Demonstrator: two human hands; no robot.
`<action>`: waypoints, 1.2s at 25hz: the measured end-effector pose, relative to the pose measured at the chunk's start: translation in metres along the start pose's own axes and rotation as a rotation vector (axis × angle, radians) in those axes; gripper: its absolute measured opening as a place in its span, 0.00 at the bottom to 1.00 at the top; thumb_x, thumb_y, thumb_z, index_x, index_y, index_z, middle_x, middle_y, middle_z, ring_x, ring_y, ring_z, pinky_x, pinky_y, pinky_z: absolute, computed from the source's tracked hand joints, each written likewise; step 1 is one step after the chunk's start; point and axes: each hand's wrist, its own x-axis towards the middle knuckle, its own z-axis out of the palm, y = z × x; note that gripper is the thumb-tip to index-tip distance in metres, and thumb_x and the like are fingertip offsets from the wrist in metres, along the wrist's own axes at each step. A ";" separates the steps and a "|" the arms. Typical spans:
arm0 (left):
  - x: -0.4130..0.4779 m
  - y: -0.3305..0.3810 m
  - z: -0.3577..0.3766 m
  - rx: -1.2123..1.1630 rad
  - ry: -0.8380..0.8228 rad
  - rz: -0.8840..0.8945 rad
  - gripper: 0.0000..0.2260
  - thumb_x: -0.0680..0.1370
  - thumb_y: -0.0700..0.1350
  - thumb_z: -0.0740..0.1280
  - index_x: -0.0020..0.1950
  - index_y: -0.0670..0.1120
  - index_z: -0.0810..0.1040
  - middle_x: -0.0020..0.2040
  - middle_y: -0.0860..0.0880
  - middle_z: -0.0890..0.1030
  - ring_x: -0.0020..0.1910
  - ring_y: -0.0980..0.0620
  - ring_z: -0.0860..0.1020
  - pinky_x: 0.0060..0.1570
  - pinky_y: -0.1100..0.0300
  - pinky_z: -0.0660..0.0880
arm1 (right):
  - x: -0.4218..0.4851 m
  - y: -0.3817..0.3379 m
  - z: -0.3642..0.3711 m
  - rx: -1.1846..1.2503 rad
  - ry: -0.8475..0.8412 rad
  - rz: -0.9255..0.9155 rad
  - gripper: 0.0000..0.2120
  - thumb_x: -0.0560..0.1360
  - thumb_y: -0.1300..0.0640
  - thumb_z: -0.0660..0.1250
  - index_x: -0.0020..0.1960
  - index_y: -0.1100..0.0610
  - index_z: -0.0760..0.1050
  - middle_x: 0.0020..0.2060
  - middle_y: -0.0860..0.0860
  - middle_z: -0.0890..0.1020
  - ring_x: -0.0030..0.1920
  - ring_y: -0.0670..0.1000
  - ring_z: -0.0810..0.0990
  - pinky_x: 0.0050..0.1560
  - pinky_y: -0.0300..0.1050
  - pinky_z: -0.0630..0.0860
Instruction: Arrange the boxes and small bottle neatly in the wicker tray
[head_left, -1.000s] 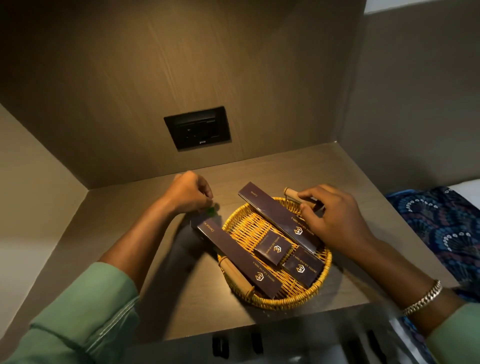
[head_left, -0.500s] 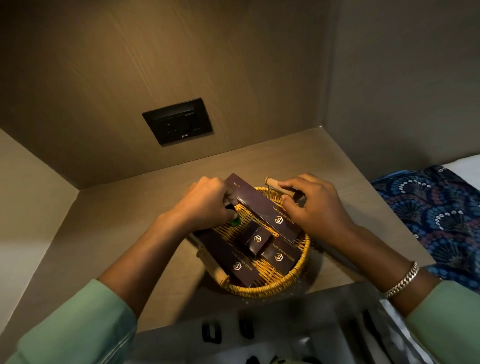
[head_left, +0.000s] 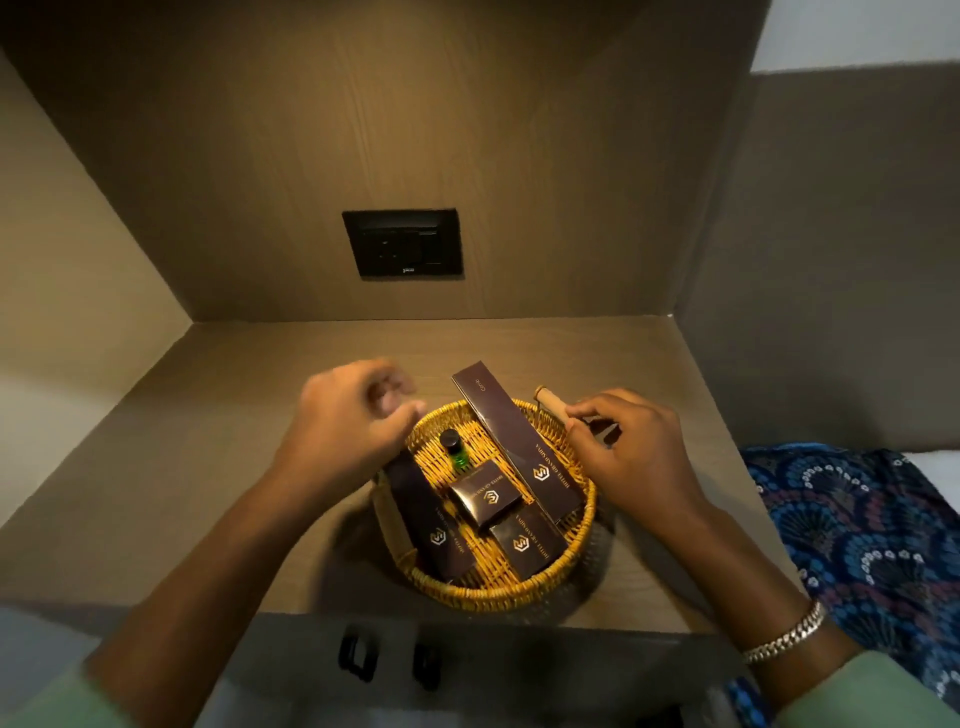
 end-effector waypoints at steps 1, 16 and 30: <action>-0.021 -0.006 -0.001 -0.041 0.031 -0.097 0.03 0.72 0.48 0.71 0.42 0.50 0.78 0.34 0.50 0.78 0.32 0.53 0.75 0.29 0.59 0.69 | 0.002 0.001 -0.001 0.001 -0.003 -0.002 0.06 0.72 0.59 0.71 0.47 0.58 0.84 0.41 0.53 0.84 0.40 0.49 0.81 0.39 0.45 0.78; -0.067 -0.039 0.023 -0.390 0.248 -0.509 0.12 0.74 0.41 0.69 0.58 0.43 0.79 0.38 0.39 0.81 0.35 0.41 0.81 0.29 0.51 0.80 | -0.007 -0.025 0.019 0.110 0.011 0.128 0.02 0.70 0.60 0.74 0.40 0.54 0.84 0.33 0.45 0.83 0.36 0.44 0.81 0.35 0.36 0.74; 0.014 -0.146 -0.021 -0.423 -0.014 -0.240 0.14 0.74 0.50 0.70 0.58 0.46 0.80 0.42 0.41 0.82 0.35 0.48 0.78 0.32 0.53 0.79 | 0.014 -0.103 0.093 -0.148 0.112 0.312 0.08 0.74 0.57 0.70 0.36 0.54 0.80 0.34 0.51 0.81 0.35 0.47 0.78 0.32 0.42 0.76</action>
